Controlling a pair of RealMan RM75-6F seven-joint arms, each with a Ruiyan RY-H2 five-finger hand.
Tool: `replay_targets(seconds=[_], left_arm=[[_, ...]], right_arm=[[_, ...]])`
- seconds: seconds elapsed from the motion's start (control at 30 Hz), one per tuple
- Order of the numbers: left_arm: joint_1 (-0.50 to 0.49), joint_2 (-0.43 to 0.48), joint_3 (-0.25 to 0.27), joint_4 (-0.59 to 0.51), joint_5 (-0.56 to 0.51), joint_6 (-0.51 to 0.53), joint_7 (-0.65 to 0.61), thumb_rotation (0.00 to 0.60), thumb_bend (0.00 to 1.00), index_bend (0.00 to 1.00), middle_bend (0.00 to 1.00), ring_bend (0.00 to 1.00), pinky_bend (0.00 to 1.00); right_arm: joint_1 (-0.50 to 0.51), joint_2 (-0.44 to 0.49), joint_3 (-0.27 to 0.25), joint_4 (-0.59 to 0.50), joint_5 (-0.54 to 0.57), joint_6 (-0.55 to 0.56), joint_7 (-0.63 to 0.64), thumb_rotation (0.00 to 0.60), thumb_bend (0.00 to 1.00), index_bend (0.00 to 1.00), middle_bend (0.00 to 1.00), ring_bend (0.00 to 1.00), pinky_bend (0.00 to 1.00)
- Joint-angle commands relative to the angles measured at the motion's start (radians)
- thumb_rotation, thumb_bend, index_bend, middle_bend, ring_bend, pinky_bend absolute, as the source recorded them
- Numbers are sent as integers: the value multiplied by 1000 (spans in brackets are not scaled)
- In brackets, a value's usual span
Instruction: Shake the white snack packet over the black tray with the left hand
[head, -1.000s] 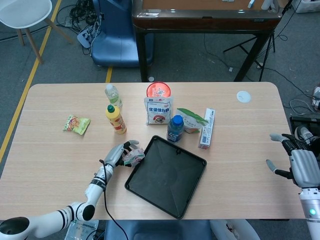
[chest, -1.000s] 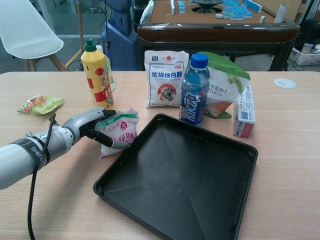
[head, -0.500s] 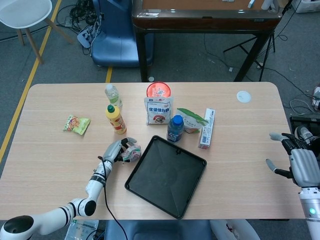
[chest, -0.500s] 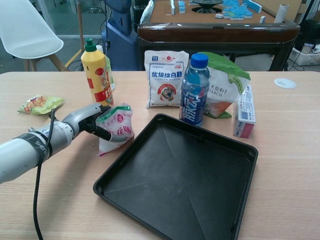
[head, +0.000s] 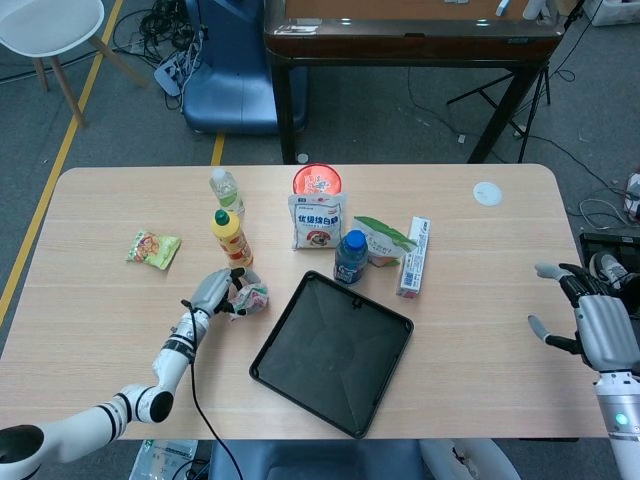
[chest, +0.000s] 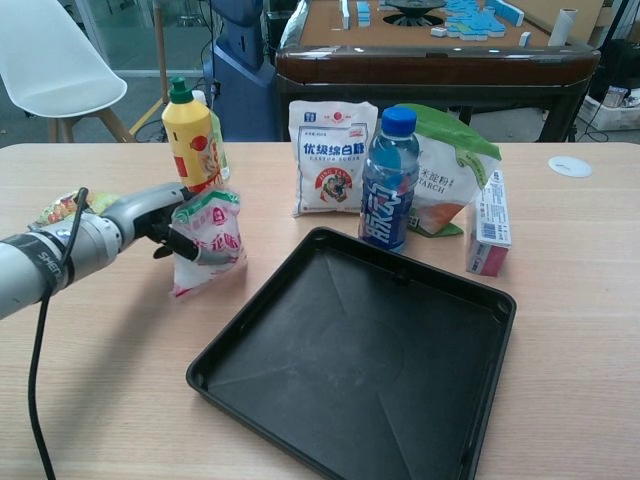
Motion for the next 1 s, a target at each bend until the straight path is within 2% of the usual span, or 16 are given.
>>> replay_targets(seconds=[0.03,0.17,0.33,0.53,0.8,1.0], left_arm=[[-4,60,18,-52,46,21,30,600,260,420,566,570,839],[-8,124,39,-113,96,63,110,600,260,420,577,571,839],[-21,192,83,-197,151,96,282,600,262,417,579,571,839],[-34,237,113,-312,123,81,458,600,263,416,579,571,839],[-61,233,143,-397,77,99,717,600,265,415,580,571,839],[-84,189,168,-404,67,147,929,600,268,414,580,571,839]], right_arm=[[2,-3,0,4,-3,0,4,600,261,229,293,163,202],[6,-8,0,10,-9,-2,11,600,261,229,293,163,202],[13,-15,1,17,-14,-7,16,600,261,229,293,163,202],[17,-24,1,27,-16,-9,25,600,261,229,293,163,202],[11,-31,-5,41,-19,-1,40,600,262,229,293,163,202],[7,-33,-8,48,-25,5,51,600,262,229,293,163,202]])
